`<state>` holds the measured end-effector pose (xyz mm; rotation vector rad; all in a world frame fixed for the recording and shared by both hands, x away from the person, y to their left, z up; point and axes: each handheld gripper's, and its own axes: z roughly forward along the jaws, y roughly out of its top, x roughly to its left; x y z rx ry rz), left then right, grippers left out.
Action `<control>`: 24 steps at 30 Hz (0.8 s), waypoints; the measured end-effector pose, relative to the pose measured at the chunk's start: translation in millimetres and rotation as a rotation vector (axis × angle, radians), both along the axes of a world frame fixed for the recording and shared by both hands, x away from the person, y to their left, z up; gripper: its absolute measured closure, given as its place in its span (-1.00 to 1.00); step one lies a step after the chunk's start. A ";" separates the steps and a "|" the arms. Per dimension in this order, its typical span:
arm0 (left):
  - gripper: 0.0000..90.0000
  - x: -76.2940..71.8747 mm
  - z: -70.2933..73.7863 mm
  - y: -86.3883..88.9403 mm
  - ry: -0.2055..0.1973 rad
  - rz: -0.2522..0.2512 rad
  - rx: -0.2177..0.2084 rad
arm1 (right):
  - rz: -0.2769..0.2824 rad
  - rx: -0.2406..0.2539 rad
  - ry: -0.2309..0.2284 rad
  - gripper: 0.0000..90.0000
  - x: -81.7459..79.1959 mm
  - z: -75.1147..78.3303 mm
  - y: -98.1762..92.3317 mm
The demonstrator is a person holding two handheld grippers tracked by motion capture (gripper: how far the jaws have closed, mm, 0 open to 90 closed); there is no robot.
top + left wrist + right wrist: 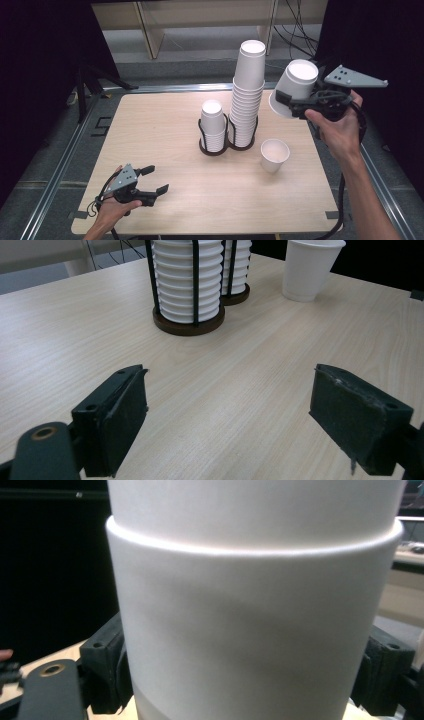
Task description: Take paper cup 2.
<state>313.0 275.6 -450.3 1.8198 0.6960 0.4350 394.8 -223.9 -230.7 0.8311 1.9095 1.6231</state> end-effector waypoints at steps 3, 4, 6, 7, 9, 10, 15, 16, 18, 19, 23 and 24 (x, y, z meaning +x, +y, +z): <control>-0.67 -0.2 0.1 0.0 0.002 0.005 0.006 | 0.014 -0.014 0.011 -0.63 -3.8 -15.1 5.3; -0.67 -0.1 -0.1 -0.5 0.000 -0.001 -0.001 | 0.024 -0.018 0.016 -0.63 -4.4 -20.0 7.5; -0.67 -0.3 -0.1 -0.7 0.000 0.001 0.001 | 0.038 -0.033 0.024 -0.63 -5.2 -29.7 12.8; -0.67 -0.2 0.0 -0.7 -0.002 0.002 0.002 | 0.044 -0.030 0.031 -0.63 -5.9 -34.5 16.1; -0.67 0.0 -0.1 -0.7 -0.004 0.003 0.000 | 0.061 -0.027 0.027 -0.63 -6.2 -43.3 21.9; -0.67 0.0 -0.2 -0.6 -0.004 0.003 -0.001 | 0.075 -0.020 0.039 -0.63 -6.9 -48.1 25.9; -0.67 -0.5 -1.4 -1.1 -0.004 0.005 -0.002 | 0.136 -0.013 0.066 -0.63 -7.9 -72.3 47.0; -0.67 -1.0 -1.3 -1.3 -0.001 0.006 0.009 | 0.144 -0.012 0.086 -0.63 -9.5 -76.1 51.5; -0.67 -1.0 -2.0 -2.4 -0.003 0.004 0.013 | 0.168 -0.019 0.084 -0.62 -10.6 -84.6 61.5; -0.67 -1.2 -2.3 -3.4 -0.002 0.005 0.005 | 0.179 -0.011 0.088 -0.62 -11.2 -87.5 65.4; -0.67 -1.4 -2.4 -4.3 -0.011 -0.005 -0.003 | 0.221 0.001 0.087 -0.62 -11.3 -101.1 82.8; -0.67 -1.3 -2.7 -4.8 -0.016 -0.007 -0.017 | 0.243 0.016 0.098 -0.62 -11.1 -104.7 87.6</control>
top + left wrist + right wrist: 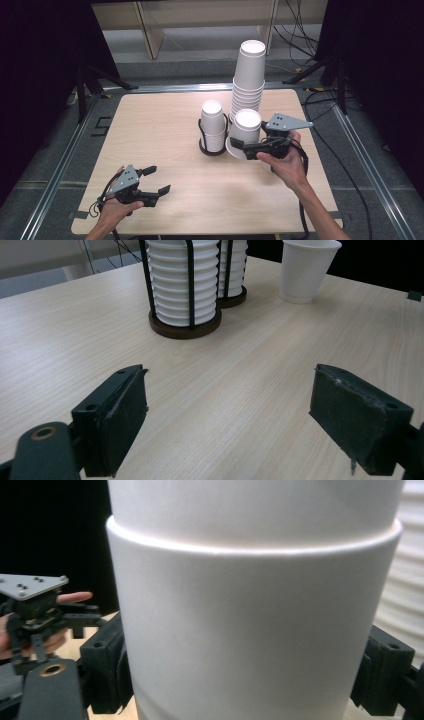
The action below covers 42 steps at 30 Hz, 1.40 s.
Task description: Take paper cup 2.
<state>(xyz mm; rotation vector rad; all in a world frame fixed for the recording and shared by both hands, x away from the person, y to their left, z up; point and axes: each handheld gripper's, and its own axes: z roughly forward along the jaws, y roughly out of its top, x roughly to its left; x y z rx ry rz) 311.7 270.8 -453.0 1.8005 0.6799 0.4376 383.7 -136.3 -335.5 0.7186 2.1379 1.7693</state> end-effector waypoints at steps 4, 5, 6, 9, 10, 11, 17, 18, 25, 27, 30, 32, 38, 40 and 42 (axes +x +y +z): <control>-0.67 -1.5 1.7 0.1 -0.003 0.001 0.003 | 0.027 -0.009 0.003 -0.62 1.1 -12.6 15.9; -0.67 -1.3 1.6 -0.3 -0.011 -0.006 -0.002 | 0.029 -0.019 0.011 -0.62 0.7 -15.2 19.7; -0.67 -1.4 1.1 -1.5 -0.012 -0.010 -0.016 | 0.042 -0.012 0.020 -0.62 0.6 -17.8 23.3; -0.67 -1.6 1.1 -3.2 -0.016 -0.019 -0.023 | 0.059 -0.026 0.015 -0.62 1.7 -24.3 32.1; -0.67 -1.7 1.2 -3.7 -0.016 -0.021 -0.025 | 0.071 -0.025 0.025 -0.62 1.7 -26.8 35.7; -0.67 -2.0 1.7 -3.9 -0.017 -0.023 -0.017 | 0.079 -0.017 0.034 -0.62 1.4 -28.3 38.4; -0.67 -3.2 3.2 -7.8 -0.011 -0.026 -0.027 | 0.115 -0.024 0.037 -0.62 1.0 -34.6 54.3; -0.67 -3.1 3.6 -8.0 -0.009 -0.029 -0.023 | 0.109 -0.030 0.032 -0.62 0.9 -35.0 56.9; -0.67 -2.5 3.6 -8.7 -0.008 -0.025 -0.027 | 0.143 -0.043 0.036 -0.62 3.7 -43.1 74.7; -0.67 -2.1 3.9 -8.3 -0.006 -0.022 -0.026 | 0.158 -0.043 0.048 -0.62 4.5 -46.9 79.4; -0.67 -1.7 4.0 -8.4 -0.007 -0.021 -0.029 | 0.159 -0.058 0.054 -0.62 5.5 -52.6 84.0; -0.67 -1.4 3.9 -8.6 -0.006 -0.020 -0.030 | 0.171 -0.054 0.060 -0.62 6.4 -57.1 86.1; -0.67 -1.2 3.9 -8.6 -0.008 -0.020 -0.025 | 0.180 -0.066 0.071 -0.62 5.7 -65.3 89.6; -0.67 -1.3 3.8 -8.8 -0.009 -0.020 -0.027 | 0.186 -0.069 0.077 -0.62 4.9 -67.1 91.7; -0.67 -1.6 3.9 -8.7 -0.010 -0.020 -0.028 | 0.192 -0.058 0.072 -0.62 4.0 -69.3 94.7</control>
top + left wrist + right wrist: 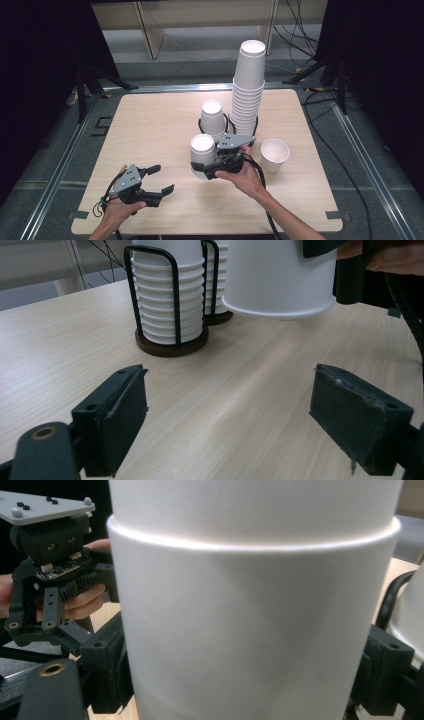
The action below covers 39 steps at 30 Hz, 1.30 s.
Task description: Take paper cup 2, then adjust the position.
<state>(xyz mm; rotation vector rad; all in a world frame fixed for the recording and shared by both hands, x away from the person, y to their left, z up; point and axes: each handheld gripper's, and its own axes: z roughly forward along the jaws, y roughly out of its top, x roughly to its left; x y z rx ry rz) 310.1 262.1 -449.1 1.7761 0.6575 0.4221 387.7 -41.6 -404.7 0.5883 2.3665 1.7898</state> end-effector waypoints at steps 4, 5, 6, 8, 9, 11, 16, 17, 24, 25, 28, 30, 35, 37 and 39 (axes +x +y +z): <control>-0.67 0.2 -0.1 -0.1 0.000 -0.001 0.000 | 0.009 -0.016 0.013 -0.62 -2.7 -2.6 3.7; -0.67 0.1 0.0 -0.1 0.000 -0.001 0.001 | 0.010 -0.015 0.018 -0.62 -2.9 -3.6 4.9; -0.67 0.1 0.1 -0.2 0.000 -0.001 -0.001 | 0.011 -0.019 0.006 -0.62 -2.6 -4.5 5.4; -0.67 0.0 0.2 -0.1 -0.001 0.000 -0.001 | 0.017 -0.024 0.009 -0.62 -2.6 -6.2 6.8; -0.67 0.1 0.2 -0.2 0.000 0.000 -0.002 | 0.024 -0.016 0.002 -0.62 -2.1 -7.7 8.0; -0.67 -0.1 0.3 -0.1 -0.001 0.001 0.000 | 0.025 -0.019 0.008 -0.62 -2.2 -9.1 9.2; -0.67 -0.2 0.2 -0.1 -0.004 -0.002 -0.001 | 0.026 -0.023 0.013 -0.62 -1.6 -12.4 11.3; -0.67 -0.2 0.2 -0.1 -0.003 -0.001 -0.001 | 0.028 -0.016 0.015 -0.62 -1.4 -12.6 11.8; -0.67 1.6 -1.5 -1.4 -0.005 -0.007 -0.017 | 0.037 -0.021 0.012 -0.62 -0.5 -11.6 15.2; -0.67 1.6 -1.5 -1.7 -0.006 -0.007 -0.017 | 0.041 -0.003 0.028 -0.62 -1.4 -12.1 17.4; -0.67 1.0 -1.9 -2.5 -0.006 -0.005 -0.020 | 0.050 -0.005 0.019 -0.62 -0.6 -10.5 20.0; -0.67 0.1 -1.7 -2.5 0.004 -0.005 -0.014 | 0.053 0.009 0.035 -0.62 -3.2 -10.3 23.8; -0.67 -1.3 -0.7 -2.4 0.022 -0.022 -0.043 | 0.071 -0.003 0.009 -0.62 -3.8 -9.2 28.9; -0.67 -1.4 -0.8 -3.0 0.029 -0.020 -0.045 | 0.082 0.008 0.005 -0.62 -3.8 -9.8 31.7; -0.67 -1.0 -1.1 -3.6 0.032 -0.026 -0.057 | 0.090 0.011 0.011 -0.62 -4.6 -9.7 33.7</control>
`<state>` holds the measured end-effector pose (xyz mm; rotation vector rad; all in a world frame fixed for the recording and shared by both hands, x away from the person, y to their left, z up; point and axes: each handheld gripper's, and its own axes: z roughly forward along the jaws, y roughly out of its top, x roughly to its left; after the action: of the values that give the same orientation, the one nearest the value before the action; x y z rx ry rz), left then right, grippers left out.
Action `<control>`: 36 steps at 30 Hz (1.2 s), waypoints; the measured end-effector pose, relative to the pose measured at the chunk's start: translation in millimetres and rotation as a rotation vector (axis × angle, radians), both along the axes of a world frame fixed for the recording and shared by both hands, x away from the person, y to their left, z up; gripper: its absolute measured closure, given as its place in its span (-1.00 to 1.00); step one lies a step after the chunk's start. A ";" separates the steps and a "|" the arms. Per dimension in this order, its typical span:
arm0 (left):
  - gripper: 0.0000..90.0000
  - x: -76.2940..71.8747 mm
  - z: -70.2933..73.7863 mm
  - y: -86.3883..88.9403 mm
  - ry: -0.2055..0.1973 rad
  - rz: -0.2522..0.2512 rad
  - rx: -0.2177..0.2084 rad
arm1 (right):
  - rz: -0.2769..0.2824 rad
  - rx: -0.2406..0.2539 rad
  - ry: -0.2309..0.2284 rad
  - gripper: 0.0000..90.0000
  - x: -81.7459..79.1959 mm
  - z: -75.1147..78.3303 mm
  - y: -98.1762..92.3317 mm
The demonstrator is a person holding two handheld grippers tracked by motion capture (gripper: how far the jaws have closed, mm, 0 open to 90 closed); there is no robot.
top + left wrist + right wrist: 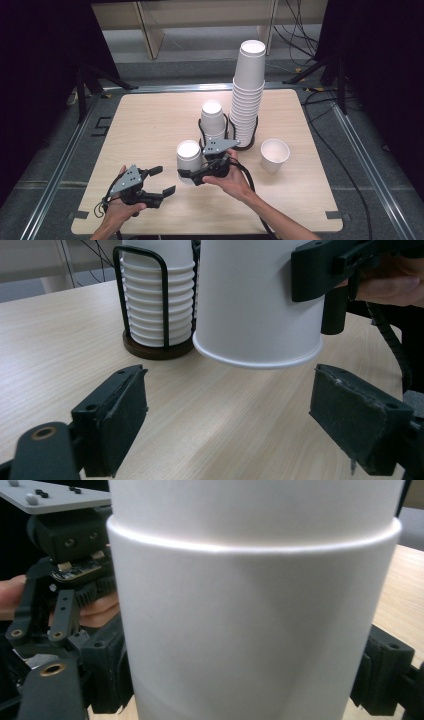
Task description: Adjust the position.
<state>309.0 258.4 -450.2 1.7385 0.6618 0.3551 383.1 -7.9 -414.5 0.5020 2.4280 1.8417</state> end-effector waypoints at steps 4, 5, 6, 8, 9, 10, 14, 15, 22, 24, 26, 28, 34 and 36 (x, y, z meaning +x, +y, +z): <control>-0.67 -0.5 0.7 -2.0 0.010 -0.008 -0.001 | 0.013 -0.001 0.004 -0.62 -1.4 1.1 4.1; -0.67 -0.1 0.5 -2.4 0.009 -0.019 -0.007 | 0.017 0.002 0.002 -0.62 -1.9 1.4 5.6; -0.67 0.3 -0.3 -4.1 0.012 -0.028 -0.032 | 0.020 -0.001 0.018 -0.62 -3.5 2.0 7.2; -0.67 -0.1 -0.1 -5.0 0.013 -0.033 -0.022 | 0.025 -0.003 0.017 -0.62 -5.4 2.5 10.8; -0.67 -0.4 -0.2 -5.4 0.016 -0.037 -0.022 | 0.032 -0.006 -0.002 -0.62 -4.8 2.9 11.8; -0.67 -0.5 -0.3 -5.7 0.017 -0.041 -0.025 | 0.035 -0.001 -0.006 -0.62 -5.4 3.0 13.6; -0.67 -0.9 -0.2 -6.4 0.021 -0.049 -0.042 | 0.050 -0.007 -0.016 -0.62 -7.7 2.5 20.0; -0.67 -1.2 -0.1 -6.5 0.022 -0.047 -0.040 | 0.057 -0.009 -0.009 -0.62 -8.6 2.1 21.2; -0.67 -0.1 -1.4 -7.9 0.062 -0.066 -0.062 | 0.074 -0.015 -0.014 -0.61 -10.3 0.4 27.1; -0.68 -1.0 -1.2 -8.4 0.065 -0.059 -0.039 | 0.079 -0.016 -0.010 -0.61 -11.1 0.4 28.5; -0.70 -0.4 -2.0 -9.8 0.053 -0.069 -0.055 | 0.082 -0.019 -0.014 -0.61 -12.0 0.4 30.1; -0.72 -1.3 -1.0 -9.3 0.056 -0.060 -0.039 | 0.087 -0.016 -0.009 -0.61 -12.2 0.0 31.4; -0.79 -0.8 -1.6 -10.0 0.051 -0.065 -0.053 | 0.099 -0.016 -0.014 -0.61 -14.3 -1.0 35.6; -0.81 -1.1 -1.3 -10.3 0.051 -0.064 -0.046 | 0.096 -0.022 -0.016 -0.61 -15.2 -0.6 36.3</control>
<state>307.9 248.1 -451.6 1.7253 0.6446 0.2500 367.9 28.4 -415.1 0.3737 2.5009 1.8443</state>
